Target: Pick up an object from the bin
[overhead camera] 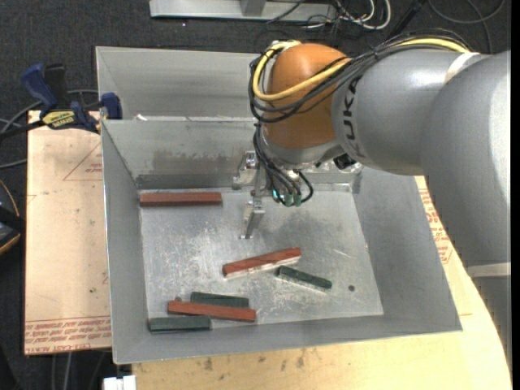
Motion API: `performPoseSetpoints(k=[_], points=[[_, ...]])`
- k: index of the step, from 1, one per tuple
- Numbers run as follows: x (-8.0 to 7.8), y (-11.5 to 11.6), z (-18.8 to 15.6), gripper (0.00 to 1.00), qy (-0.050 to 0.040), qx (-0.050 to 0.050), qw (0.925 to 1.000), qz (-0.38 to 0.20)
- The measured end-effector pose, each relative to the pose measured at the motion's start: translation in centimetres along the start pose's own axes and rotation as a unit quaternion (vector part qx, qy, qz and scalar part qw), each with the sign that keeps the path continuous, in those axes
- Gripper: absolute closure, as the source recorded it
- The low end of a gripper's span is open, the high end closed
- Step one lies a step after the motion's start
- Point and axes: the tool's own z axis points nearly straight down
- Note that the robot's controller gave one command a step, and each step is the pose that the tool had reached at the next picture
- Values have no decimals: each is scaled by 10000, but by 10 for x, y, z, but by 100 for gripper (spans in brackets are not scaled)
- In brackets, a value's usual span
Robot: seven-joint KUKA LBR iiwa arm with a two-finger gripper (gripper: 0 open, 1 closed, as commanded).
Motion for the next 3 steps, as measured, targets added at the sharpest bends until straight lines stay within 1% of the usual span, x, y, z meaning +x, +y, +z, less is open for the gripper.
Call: performPoseSetpoints(k=[1, 2, 3], points=[[-2, 0, -5, 0, -38, -3, 10000, 10], [55, -71, 60, 0, -86, -24, 9999, 132], [54, -64, 41, 0, -53, 1, 9991, -412]])
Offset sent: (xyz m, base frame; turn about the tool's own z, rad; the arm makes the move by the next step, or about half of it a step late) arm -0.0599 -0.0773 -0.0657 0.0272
